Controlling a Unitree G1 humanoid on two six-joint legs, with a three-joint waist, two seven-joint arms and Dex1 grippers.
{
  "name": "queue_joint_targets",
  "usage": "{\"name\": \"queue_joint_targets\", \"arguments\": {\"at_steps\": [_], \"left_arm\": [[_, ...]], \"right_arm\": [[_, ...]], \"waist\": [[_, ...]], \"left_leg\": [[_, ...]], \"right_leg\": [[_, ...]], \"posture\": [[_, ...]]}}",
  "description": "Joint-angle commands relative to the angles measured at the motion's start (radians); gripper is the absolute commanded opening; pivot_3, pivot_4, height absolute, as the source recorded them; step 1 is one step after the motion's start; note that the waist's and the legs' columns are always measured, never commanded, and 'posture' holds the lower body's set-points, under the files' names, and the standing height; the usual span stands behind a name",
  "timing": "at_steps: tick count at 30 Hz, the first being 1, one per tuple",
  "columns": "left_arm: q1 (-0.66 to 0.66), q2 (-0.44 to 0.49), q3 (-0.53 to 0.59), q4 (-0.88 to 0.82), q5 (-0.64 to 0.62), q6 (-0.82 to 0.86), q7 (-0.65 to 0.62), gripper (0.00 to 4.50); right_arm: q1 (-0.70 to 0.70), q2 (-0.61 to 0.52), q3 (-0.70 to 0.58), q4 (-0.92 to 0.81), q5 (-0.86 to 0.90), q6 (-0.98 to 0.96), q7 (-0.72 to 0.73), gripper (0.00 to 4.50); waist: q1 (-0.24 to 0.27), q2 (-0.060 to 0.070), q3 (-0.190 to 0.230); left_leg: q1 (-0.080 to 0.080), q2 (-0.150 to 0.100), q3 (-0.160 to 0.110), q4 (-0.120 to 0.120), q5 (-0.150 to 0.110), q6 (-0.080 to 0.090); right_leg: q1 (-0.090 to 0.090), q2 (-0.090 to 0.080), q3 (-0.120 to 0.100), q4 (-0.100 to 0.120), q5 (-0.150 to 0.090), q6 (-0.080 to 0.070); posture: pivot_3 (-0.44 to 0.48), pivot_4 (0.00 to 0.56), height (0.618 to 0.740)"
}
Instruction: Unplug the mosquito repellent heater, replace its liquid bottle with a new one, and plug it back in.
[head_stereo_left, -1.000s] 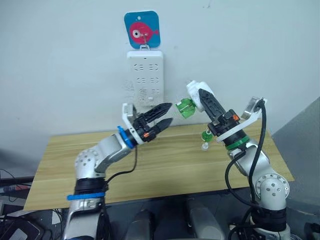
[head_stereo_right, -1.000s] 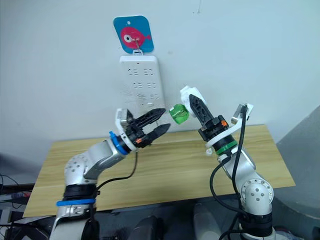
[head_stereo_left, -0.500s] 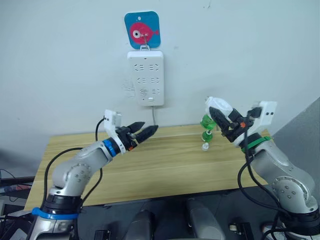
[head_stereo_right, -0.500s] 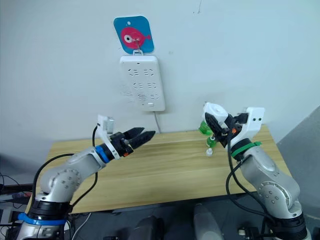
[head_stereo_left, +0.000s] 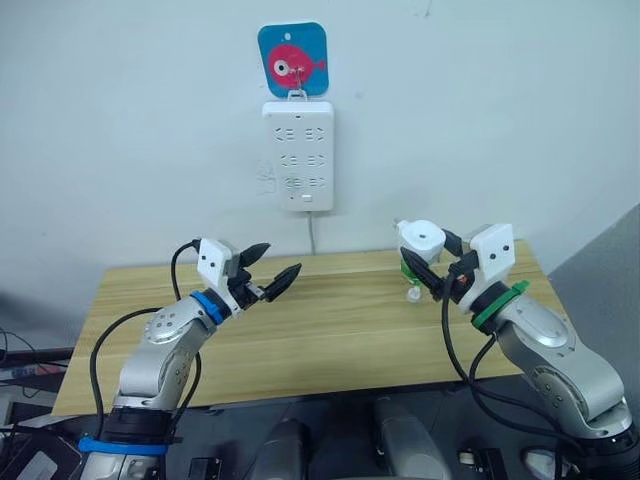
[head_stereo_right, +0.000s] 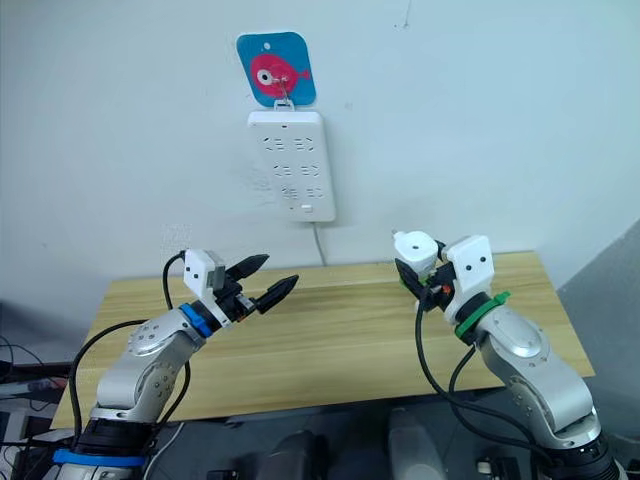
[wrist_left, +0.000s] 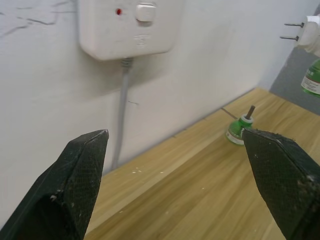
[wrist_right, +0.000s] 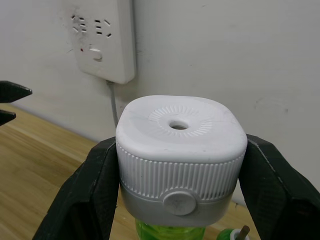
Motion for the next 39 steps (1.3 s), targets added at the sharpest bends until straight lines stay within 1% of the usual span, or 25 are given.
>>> {"name": "queue_joint_targets", "arguments": {"at_steps": [1,7,16,20,25,26,29,32,35,39], "left_arm": [[0.002,-0.011,0.028,-0.007,0.013,-0.026,-0.022,4.5],[-0.009,-0.022,0.038,0.011,0.031,-0.037,-0.05,4.5],[-0.073,0.007,0.047,0.066,0.056,-0.06,-0.147,4.5],[-0.093,0.012,0.071,0.066,0.049,-0.044,-0.138,4.5],[-0.105,0.0,0.097,0.038,0.072,-0.055,-0.072,4.5],[-0.107,-0.004,0.102,0.03,0.072,-0.053,-0.062,4.5],[-0.109,-0.008,0.107,0.001,0.057,-0.043,-0.05,4.5],[-0.117,-0.01,0.111,-0.01,0.05,-0.041,-0.048,3.9],[-0.149,-0.007,0.11,0.005,0.061,-0.031,-0.037,2.94],[-0.203,-0.006,0.11,0.044,0.068,-0.032,-0.039,2.9]], "right_arm": [[0.0,0.014,-0.032,-0.038,-0.018,-0.023,0.028,2.99],[0.002,0.024,-0.035,-0.054,-0.033,-0.008,0.06,2.99],[0.023,0.0,-0.047,-0.063,-0.053,-0.004,0.128,2.99],[0.026,-0.009,-0.047,-0.061,-0.061,-0.004,0.152,2.99],[0.023,-0.004,-0.049,-0.059,-0.07,0.002,0.169,2.99],[0.022,-0.003,-0.05,-0.059,-0.07,0.004,0.173,2.99],[0.01,0.0,-0.053,-0.058,-0.064,0.013,0.181,2.99],[-0.007,0.003,-0.052,-0.062,-0.059,0.026,0.19,2.99],[-0.025,0.005,-0.051,-0.07,-0.051,0.042,0.196,2.99],[-0.041,0.009,-0.051,-0.081,-0.043,0.064,0.2,2.99]], "waist": [[0.002,0.0,0.0],[0.004,0.0,0.0],[0.004,0.0,0.0],[0.005,0.0,0.0],[0.006,-0.001,0.0],[0.007,-0.001,0.0],[0.012,-0.001,0.0],[0.016,-0.001,0.0],[0.021,-0.001,0.0],[0.024,-0.001,-0.001]], "left_leg": [[0.0,0.0,0.0,0.0,0.0,0.0],[0.0,0.0,0.0,0.0,0.0,0.0],[0.0,0.0,0.0,0.0,0.0,0.0],[0.0,0.0,-0.001,0.0,0.0,0.0],[0.0,0.0,-0.001,0.0,0.0,0.0],[0.0,0.0,-0.001,0.0,0.0,0.0],[0.0,0.0,-0.001,0.001,0.0,0.0],[0.0,0.0,-0.001,0.001,0.0,0.0],[0.0,0.0,-0.001,0.001,0.0,0.0],[0.0,0.0,-0.001,0.001,0.0,0.0]], "right_leg": [[0.0,0.0,0.0,0.0,0.0,0.0],[0.0,0.0,0.0,0.0,0.0,0.0],[0.0,0.0,-0.001,0.0,0.0,0.0],[0.0,0.0,-0.001,0.0,0.0,0.0],[0.0,-0.001,-0.001,0.0,0.0,0.0],[0.0,-0.001,-0.001,0.0,0.0,0.0],[0.0,-0.001,-0.001,0.0,0.0,0.0],[0.0,-0.001,-0.001,0.0,0.0,0.0],[0.0,-0.001,-0.001,0.001,0.0,0.0],[0.001,-0.001,-0.002,0.001,0.0,0.0]], "posture": [[-0.159,0.169,0.74],[-0.161,0.168,0.74],[-0.16,0.167,0.74],[-0.147,0.166,0.74],[-0.147,0.166,0.74],[-0.132,0.166,0.74],[-0.13,0.168,0.74],[-0.127,0.168,0.74],[-0.128,0.169,0.74],[-0.133,0.17,0.74]]}}
